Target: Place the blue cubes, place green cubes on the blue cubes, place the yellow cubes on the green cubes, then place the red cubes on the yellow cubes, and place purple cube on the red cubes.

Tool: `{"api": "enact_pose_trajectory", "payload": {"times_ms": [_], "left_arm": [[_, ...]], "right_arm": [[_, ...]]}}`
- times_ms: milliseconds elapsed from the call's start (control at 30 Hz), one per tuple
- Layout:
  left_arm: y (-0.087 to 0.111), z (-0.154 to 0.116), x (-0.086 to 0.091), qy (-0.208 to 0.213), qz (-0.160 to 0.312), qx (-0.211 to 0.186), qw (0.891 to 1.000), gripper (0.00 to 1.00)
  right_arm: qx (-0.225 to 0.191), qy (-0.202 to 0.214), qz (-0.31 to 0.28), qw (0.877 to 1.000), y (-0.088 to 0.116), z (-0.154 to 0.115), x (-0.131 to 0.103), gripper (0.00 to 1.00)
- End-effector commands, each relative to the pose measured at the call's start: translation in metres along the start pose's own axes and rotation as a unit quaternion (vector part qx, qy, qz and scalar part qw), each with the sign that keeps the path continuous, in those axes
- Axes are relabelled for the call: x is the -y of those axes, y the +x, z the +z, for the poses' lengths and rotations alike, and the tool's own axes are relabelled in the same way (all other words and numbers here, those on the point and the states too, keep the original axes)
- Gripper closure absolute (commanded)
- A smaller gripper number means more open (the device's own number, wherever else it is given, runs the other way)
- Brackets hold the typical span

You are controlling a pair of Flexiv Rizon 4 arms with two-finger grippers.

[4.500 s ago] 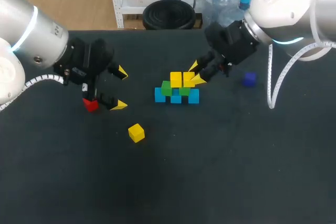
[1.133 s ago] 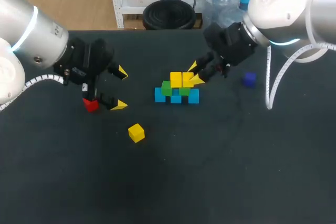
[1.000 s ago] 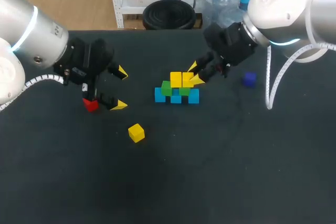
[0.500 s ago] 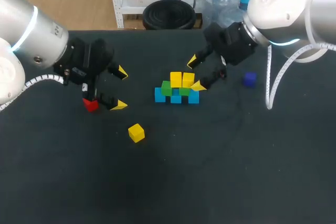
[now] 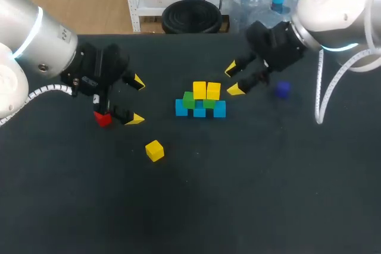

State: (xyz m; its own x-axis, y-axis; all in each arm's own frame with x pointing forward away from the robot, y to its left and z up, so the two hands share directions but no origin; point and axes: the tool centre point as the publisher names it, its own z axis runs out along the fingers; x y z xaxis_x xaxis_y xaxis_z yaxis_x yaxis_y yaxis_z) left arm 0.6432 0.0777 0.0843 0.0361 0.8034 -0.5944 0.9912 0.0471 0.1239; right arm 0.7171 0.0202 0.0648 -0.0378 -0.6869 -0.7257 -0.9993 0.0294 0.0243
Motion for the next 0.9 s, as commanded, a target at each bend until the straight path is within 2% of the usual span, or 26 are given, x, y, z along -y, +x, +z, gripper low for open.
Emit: {"api": "enact_pose_trajectory", "payload": {"times_ms": [33, 333, 900], "left_arm": [[0.001, 0.000, 0.000, 0.000, 0.001, 0.002, 1.000, 0.00], [0.001, 0.000, 0.000, 0.000, 0.001, 0.002, 1.000, 0.00], [0.001, 0.000, 0.000, 0.000, 0.001, 0.002, 1.000, 0.00]], "right_arm": [[0.004, 0.004, -0.001, 1.000, 0.005, 0.000, -0.008, 1.00], [0.021, -0.007, -0.009, 1.000, 0.005, 0.004, -0.009, 1.00], [0.023, -0.013, -0.010, 1.000, 0.001, 0.015, -0.004, 1.00]]}}
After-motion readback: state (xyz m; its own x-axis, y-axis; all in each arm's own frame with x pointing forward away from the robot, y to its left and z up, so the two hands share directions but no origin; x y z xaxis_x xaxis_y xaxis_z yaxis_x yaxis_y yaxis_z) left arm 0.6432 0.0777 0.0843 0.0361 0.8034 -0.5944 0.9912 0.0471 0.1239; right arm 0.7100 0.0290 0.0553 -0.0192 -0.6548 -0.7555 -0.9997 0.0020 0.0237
